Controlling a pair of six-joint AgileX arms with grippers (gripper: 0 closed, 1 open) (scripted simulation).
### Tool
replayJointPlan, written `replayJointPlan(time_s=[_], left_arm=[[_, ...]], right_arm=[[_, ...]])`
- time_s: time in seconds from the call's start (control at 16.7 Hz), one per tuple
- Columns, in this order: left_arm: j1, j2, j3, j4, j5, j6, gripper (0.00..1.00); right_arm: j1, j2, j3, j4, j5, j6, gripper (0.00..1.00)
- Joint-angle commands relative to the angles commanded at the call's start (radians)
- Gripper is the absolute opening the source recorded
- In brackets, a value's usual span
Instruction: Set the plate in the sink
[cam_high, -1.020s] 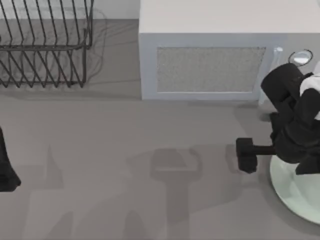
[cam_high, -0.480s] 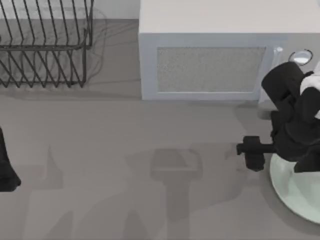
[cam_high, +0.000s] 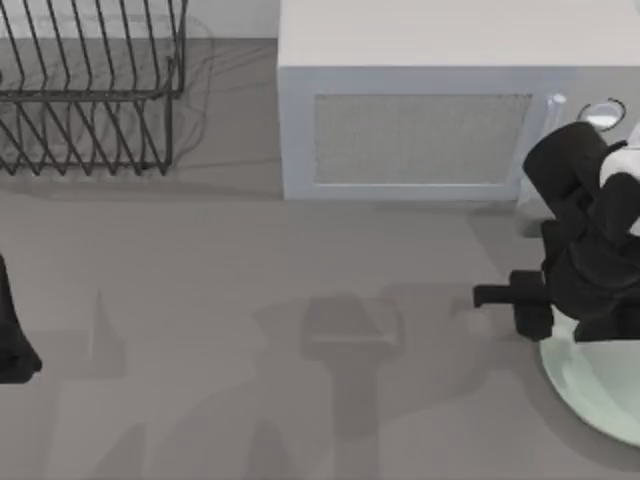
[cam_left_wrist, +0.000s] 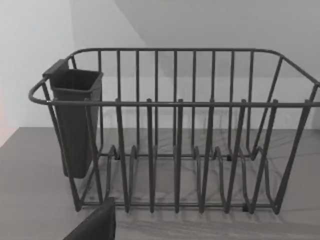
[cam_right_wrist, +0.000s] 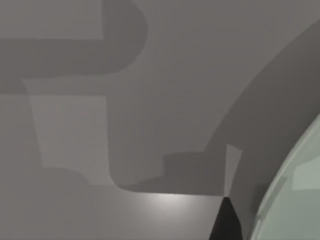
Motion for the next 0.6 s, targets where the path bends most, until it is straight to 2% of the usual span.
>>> replayJointPlan(time_s=[0.42, 0.6], left_arm=[[0.000, 0.000, 0.000, 0.000, 0.000, 0.000, 1.00], [0.000, 0.000, 0.000, 0.000, 0.000, 0.000, 1.00]], right_arm=[[0.000, 0.000, 0.000, 0.000, 0.000, 0.000, 0.00], [-0.014, -0.083, 0.044, -0.010, 0.008, -0.001, 0.00]])
